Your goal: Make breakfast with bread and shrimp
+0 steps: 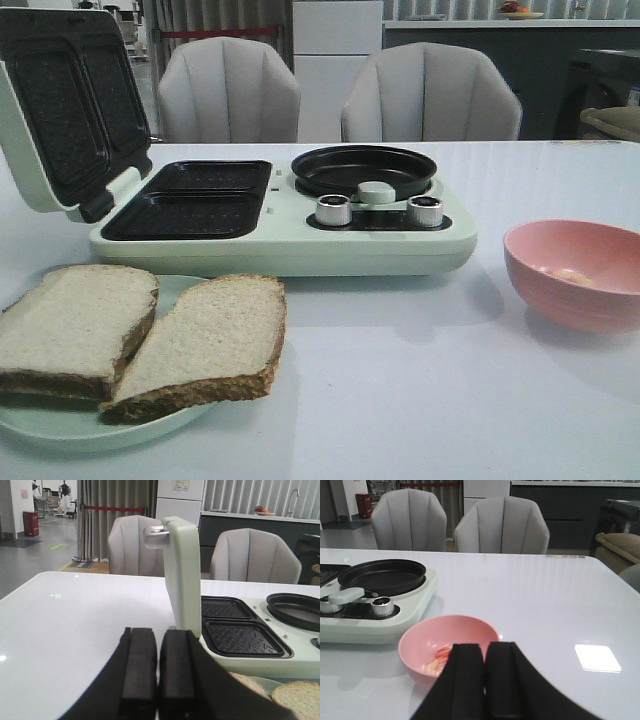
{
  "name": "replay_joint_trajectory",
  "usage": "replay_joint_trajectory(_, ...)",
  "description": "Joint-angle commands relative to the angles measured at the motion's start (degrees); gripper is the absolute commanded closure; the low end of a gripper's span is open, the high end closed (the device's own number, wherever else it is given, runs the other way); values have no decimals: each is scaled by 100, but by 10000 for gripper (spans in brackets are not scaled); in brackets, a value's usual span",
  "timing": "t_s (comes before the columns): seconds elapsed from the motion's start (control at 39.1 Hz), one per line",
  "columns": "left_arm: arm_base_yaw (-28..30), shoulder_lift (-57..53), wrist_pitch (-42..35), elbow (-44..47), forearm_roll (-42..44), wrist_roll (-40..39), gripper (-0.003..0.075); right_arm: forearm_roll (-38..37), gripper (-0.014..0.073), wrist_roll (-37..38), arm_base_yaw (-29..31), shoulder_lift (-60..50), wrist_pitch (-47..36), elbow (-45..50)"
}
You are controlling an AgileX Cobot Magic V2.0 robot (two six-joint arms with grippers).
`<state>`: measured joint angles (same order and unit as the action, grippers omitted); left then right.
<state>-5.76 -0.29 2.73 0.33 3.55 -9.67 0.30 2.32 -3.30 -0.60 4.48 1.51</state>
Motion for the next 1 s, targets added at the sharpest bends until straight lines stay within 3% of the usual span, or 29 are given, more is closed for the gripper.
replay_joint_trajectory(0.0,0,-102,-437,117,-9,-32,606,-30,453,-38,43,-124,-530,-94)
replay_joint_trajectory(0.69,0,-102,-452,117,-9,-32,606,-30,453,-38,43,-124,-530,-94)
replay_joint_trajectory(0.89,0,-102,-1299,117,-11,-32,606,-30,453,-38,31,-124,-530,-94)
replay_joint_trajectory(0.97,0,-102,-1965,117,-11,-32,606,-30,453,-38,31,-124,-530,-94)
